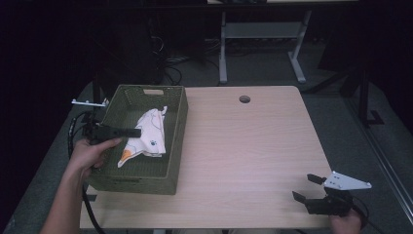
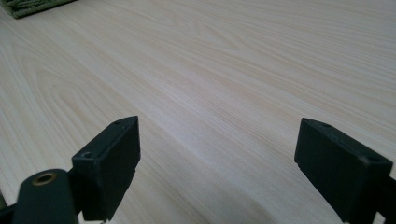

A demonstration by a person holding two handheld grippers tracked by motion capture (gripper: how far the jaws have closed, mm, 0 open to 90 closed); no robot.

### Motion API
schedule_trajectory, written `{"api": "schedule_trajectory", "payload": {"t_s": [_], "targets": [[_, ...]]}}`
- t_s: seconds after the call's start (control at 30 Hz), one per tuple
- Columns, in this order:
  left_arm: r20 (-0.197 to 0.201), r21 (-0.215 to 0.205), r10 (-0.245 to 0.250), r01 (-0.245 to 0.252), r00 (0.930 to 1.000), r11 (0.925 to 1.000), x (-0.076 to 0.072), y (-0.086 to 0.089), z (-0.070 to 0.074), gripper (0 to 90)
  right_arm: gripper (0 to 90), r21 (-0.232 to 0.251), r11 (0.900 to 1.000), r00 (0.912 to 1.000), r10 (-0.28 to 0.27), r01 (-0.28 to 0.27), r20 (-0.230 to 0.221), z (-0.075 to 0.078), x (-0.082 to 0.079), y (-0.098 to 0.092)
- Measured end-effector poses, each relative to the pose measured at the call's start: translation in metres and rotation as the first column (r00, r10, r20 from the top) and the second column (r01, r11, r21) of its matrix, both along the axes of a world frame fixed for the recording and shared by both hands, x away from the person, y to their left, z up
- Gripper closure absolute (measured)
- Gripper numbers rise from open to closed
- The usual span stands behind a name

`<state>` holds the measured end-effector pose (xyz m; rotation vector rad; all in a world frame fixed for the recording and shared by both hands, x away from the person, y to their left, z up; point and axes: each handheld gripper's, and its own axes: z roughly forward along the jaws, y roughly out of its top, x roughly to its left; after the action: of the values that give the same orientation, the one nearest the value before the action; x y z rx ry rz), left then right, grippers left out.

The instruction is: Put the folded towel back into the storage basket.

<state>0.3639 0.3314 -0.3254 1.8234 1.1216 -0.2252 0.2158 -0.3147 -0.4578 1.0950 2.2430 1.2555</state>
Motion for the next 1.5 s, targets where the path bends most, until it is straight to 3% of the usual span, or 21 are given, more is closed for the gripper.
{"api": "schedule_trajectory", "payload": {"t_s": [0.07,0.23,0.33,0.37,0.4,0.5,0.67,0.73,0.8,0.9,1.0,1.1,1.13,1.17,1.23,1.3,1.37,1.4,1.43,1.5], "targets": [[0.007,0.038,0.002,-0.002,1.0000,0.9993,0.003,0.002,-0.004,81.7,13.6,0.013,1.000,0.9999,0.005,-0.005,-0.010,0.000,0.000,0.001],[-0.021,0.099,-0.017,0.019,0.9996,0.9949,0.014,0.005,-0.012,82.1,13.6,0.001,1.000,0.9996,0.020,-0.020,-0.021,-0.002,0.002,0.005],[0.005,0.150,-0.055,0.053,0.9985,0.9872,0.021,0.002,-0.017,81.1,13.6,-0.009,1.000,0.9996,0.023,-0.023,-0.019,-0.002,0.001,0.007],[0.025,0.221,-0.024,0.018,0.9994,0.9750,0.026,0.001,-0.021,77.4,13.6,-0.010,1.000,0.9996,0.023,-0.023,-0.019,-0.002,0.001,0.007],[0.021,0.265,-0.001,-0.005,0.9998,0.9642,0.028,-0.001,-0.023,68.9,13.7,-0.008,1.000,0.9995,0.022,-0.022,-0.022,-0.003,0.001,0.007],[0.026,0.339,0.022,-0.030,0.9994,0.9403,0.033,-0.005,-0.028,63.2,13.6,-0.010,1.000,0.9995,0.024,-0.024,-0.022,-0.002,-0.001,0.007],[0.007,0.358,-0.006,0.003,1.0000,0.9336,0.031,-0.014,-0.030,61.8,13.6,-0.011,0.999,0.9992,0.034,-0.034,-0.020,-0.002,-0.001,0.009],[-0.015,0.379,-0.010,0.015,0.9998,0.9252,0.031,-0.018,-0.034,62.3,13.6,-0.014,0.999,0.9989,0.043,-0.043,-0.019,-0.002,0.000,0.011],[-0.033,0.381,-0.015,0.026,0.9993,0.9242,0.031,-0.021,-0.037,65.0,13.6,-0.020,0.999,0.9986,0.049,-0.049,-0.018,-0.001,-0.001,0.012],[-0.059,0.406,-0.013,0.036,0.9982,0.9131,0.033,-0.026,-0.047,70.6,13.6,-0.022,0.998,0.9985,0.053,-0.054,-0.014,0.000,-0.002,0.013],[-0.097,0.460,0.026,0.022,0.9949,0.8877,0.037,-0.028,-0.057,72.3,13.7,-0.018,0.999,0.9987,0.051,-0.051,-0.011,0.000,-0.002,0.012],[-0.134,0.515,0.105,-0.021,0.9854,0.8570,0.044,-0.026,-0.069,70.5,13.7,-0.018,0.999,0.9987,0.049,-0.049,-0.013,0.000,-0.002,0.011],[-0.149,0.518,0.106,-0.014,0.9832,0.8555,0.046,-0.026,-0.072,71.1,13.6,-0.019,0.999,0.9987,0.049,-0.050,-0.012,0.000,-0.002,0.011],[-0.163,0.528,0.104,-0.002,0.9811,0.8493,0.047,-0.028,-0.076,72.2,13.7,-0.020,0.999,0.9987,0.050,-0.050,-0.011,0.000,-0.001,0.011],[-0.169,0.561,0.097,0.014,0.9809,0.8279,0.049,-0.031,-0.080,76.8,13.6,-0.021,0.999,0.9987,0.050,-0.050,-0.011,0.001,-0.001,0.011],[-0.178,0.580,0.084,0.035,0.9803,0.8139,0.051,-0.034,-0.083,81.6,13.7,-0.022,0.998,0.9987,0.051,-0.051,-0.010,0.001,-0.001,0.011],[-0.200,0.596,0.094,0.045,0.9753,0.8016,0.053,-0.034,-0.087,85.4,13.6,-0.021,0.999,0.9987,0.050,-0.050,-0.012,0.001,-0.001,0.010],[-0.201,0.610,0.096,0.047,0.9749,0.7911,0.054,-0.034,-0.089,90.0,13.7,-0.020,0.999,0.9987,0.050,-0.050,-0.012,0.001,-0.001,0.010],[-0.195,0.633,0.102,0.046,0.9755,0.7729,0.054,-0.034,-0.091,90.0,13.6,-0.020,0.999,0.9987,0.050,-0.050,-0.011,0.001,-0.001,0.010],[-0.201,0.656,0.098,0.060,0.9747,0.7524,0.054,-0.034,-0.096,90.0,13.6,-0.017,0.999,0.9987,0.050,-0.050,-0.010,0.001,-0.002,0.009]]}}
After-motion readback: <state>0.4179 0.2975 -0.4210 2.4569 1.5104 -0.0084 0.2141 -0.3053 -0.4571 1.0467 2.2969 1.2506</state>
